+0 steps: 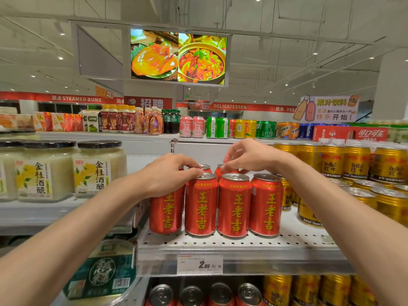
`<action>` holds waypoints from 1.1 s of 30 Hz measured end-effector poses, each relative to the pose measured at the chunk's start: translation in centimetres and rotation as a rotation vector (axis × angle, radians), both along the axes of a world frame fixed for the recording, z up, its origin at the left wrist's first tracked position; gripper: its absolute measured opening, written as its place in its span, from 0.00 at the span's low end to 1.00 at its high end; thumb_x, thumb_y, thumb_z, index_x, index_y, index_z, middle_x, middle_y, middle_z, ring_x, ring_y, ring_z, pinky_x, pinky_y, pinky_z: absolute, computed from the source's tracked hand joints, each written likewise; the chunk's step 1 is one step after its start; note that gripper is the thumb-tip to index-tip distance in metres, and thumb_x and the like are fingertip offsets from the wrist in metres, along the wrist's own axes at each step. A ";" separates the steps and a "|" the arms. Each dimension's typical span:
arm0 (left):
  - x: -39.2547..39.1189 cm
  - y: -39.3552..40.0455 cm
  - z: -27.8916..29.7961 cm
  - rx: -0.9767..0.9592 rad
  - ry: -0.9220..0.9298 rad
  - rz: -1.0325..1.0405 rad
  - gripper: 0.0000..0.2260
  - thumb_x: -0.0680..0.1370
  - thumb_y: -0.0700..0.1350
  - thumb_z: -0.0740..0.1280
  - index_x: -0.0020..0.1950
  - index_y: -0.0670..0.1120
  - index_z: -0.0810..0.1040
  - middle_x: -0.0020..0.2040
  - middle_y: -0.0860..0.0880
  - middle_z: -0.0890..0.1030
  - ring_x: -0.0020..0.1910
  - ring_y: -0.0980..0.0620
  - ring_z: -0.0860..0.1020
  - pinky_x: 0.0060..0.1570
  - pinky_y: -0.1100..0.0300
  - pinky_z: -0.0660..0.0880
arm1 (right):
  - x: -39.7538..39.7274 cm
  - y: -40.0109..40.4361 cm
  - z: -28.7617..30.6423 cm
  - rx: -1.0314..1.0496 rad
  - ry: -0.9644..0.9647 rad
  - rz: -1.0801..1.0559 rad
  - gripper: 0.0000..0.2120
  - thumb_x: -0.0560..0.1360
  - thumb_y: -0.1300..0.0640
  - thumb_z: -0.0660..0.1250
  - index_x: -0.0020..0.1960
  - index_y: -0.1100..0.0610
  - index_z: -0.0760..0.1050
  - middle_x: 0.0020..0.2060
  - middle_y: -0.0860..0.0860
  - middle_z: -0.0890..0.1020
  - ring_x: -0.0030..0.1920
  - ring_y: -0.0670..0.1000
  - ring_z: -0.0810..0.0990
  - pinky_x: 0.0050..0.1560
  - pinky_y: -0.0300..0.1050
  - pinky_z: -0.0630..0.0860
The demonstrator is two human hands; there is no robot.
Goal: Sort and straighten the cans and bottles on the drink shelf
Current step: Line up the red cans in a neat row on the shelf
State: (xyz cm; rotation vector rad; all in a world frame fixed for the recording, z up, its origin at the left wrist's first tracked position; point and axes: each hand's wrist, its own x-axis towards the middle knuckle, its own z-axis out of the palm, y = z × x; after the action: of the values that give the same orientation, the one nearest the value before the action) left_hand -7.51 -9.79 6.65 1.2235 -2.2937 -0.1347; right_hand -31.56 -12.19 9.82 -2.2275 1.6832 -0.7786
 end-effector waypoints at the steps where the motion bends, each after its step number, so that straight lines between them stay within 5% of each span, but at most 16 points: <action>1: 0.0 -0.1 0.0 -0.002 0.001 -0.001 0.16 0.81 0.58 0.61 0.64 0.54 0.80 0.63 0.54 0.80 0.60 0.53 0.77 0.63 0.48 0.73 | 0.2 0.0 -0.1 -0.004 0.026 -0.001 0.10 0.73 0.49 0.76 0.50 0.54 0.83 0.45 0.48 0.86 0.48 0.48 0.84 0.46 0.45 0.83; 4: 0.1 -0.3 -0.1 -0.007 -0.001 -0.003 0.16 0.81 0.58 0.61 0.64 0.54 0.80 0.63 0.55 0.80 0.60 0.53 0.77 0.63 0.48 0.73 | 0.3 0.2 -0.1 -0.007 0.052 -0.007 0.11 0.75 0.46 0.74 0.52 0.53 0.84 0.47 0.47 0.86 0.48 0.46 0.83 0.40 0.38 0.78; 10: 0.3 -0.3 -0.3 -0.024 -0.018 0.001 0.21 0.78 0.63 0.58 0.63 0.56 0.80 0.63 0.55 0.80 0.60 0.53 0.77 0.63 0.48 0.74 | -0.8 2.4 -0.5 -0.092 0.074 -0.016 0.18 0.80 0.41 0.64 0.61 0.51 0.82 0.55 0.45 0.84 0.53 0.45 0.81 0.49 0.40 0.76; 16: 0.5 0.7 -0.6 -0.202 -0.029 -0.019 0.19 0.80 0.63 0.57 0.61 0.56 0.80 0.56 0.57 0.78 0.60 0.56 0.72 0.62 0.54 0.70 | -2.6 5.8 -1.8 -0.199 0.110 -0.003 0.24 0.77 0.33 0.60 0.61 0.48 0.80 0.55 0.43 0.84 0.54 0.42 0.81 0.57 0.45 0.79; 22: 1.2 2.1 -0.7 -0.145 -0.121 -0.049 0.30 0.71 0.72 0.63 0.69 0.59 0.75 0.60 0.57 0.76 0.60 0.57 0.72 0.62 0.55 0.71 | -3.5 8.4 -3.8 -0.108 0.120 0.071 0.34 0.65 0.31 0.72 0.68 0.42 0.74 0.63 0.39 0.77 0.61 0.42 0.77 0.58 0.38 0.74; 27: 1.4 1.8 -1.6 -0.226 -0.211 -0.048 0.35 0.69 0.74 0.64 0.72 0.58 0.72 0.62 0.57 0.78 0.60 0.57 0.72 0.62 0.53 0.71 | -3.2 8.3 -5.0 -0.169 0.082 0.052 0.32 0.67 0.38 0.76 0.69 0.43 0.72 0.58 0.38 0.76 0.54 0.39 0.77 0.48 0.31 0.73; 33: 1.4 1.5 -2.0 -0.270 -0.241 -0.032 0.37 0.70 0.76 0.60 0.73 0.57 0.71 0.62 0.57 0.78 0.58 0.56 0.73 0.60 0.54 0.70 | -2.4 8.8 -5.2 -0.219 0.108 0.016 0.33 0.70 0.41 0.76 0.72 0.47 0.71 0.60 0.41 0.75 0.59 0.44 0.76 0.61 0.46 0.78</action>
State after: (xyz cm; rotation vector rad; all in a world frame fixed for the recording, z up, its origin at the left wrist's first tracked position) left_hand -6.10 -8.30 4.70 1.1136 -2.4369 0.3175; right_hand -34.00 -3.41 4.66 -2.4675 1.6982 -0.8918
